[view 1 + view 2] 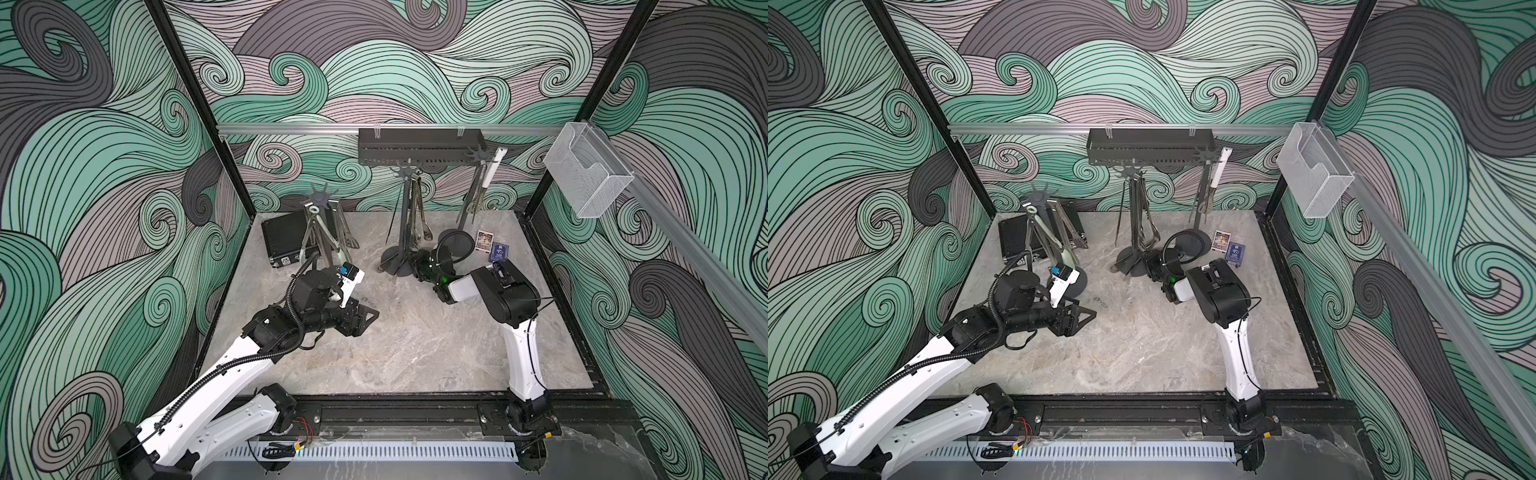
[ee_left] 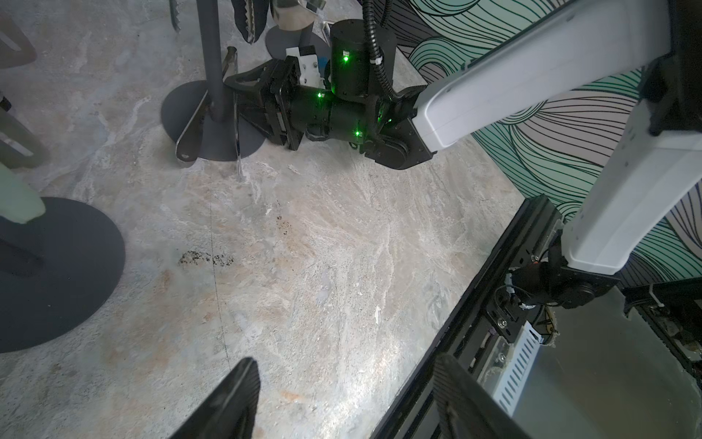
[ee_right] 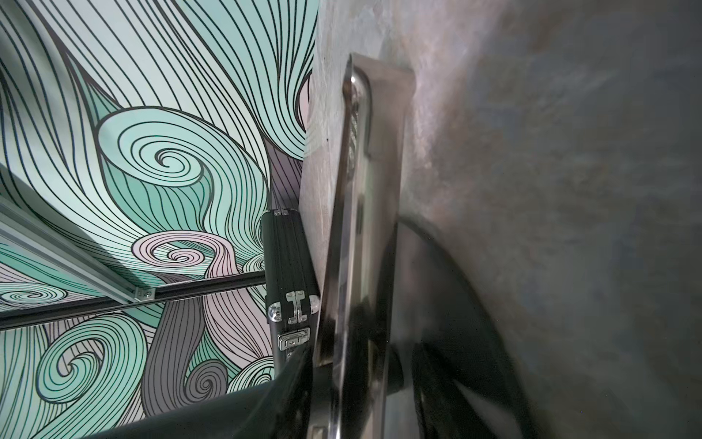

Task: Hang food tongs on kitchen utensil racks
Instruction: Pick up the food tongs from the center of the board.

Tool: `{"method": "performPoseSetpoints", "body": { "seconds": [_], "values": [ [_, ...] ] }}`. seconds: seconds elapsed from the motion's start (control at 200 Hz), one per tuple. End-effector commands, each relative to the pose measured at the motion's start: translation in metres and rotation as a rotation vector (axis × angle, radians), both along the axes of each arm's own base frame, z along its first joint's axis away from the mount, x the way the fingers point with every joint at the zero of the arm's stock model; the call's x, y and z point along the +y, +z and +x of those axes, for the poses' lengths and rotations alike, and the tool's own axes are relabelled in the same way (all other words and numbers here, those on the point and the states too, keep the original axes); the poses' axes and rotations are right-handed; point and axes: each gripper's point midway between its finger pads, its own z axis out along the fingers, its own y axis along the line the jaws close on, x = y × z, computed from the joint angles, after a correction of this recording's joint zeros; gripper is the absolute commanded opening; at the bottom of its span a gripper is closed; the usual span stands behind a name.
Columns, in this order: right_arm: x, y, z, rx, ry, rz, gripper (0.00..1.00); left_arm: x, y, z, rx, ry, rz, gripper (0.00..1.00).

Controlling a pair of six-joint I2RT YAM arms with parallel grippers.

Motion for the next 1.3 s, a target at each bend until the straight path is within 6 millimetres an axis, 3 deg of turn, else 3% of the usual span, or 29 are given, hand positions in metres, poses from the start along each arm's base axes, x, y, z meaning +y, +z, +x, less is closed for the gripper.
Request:
{"method": "performPoseSetpoints", "body": {
  "seconds": [0.0, 0.68, 1.296],
  "values": [
    [0.0, -0.015, 0.001, 0.037, -0.008, 0.014, 0.44, 0.002, 0.007, 0.001, -0.021, 0.011, -0.019, 0.73],
    [-0.003, -0.02, 0.009, 0.027, -0.043, 0.016, 0.21, 0.001, 0.005, 0.002, -0.018, 0.01, -0.018, 0.73],
    [-0.013, -0.004, 0.026, -0.044, -0.128, 0.016, 0.19, 0.0, 0.004, 0.002, -0.016, 0.004, -0.02, 0.73]
  ]
}}
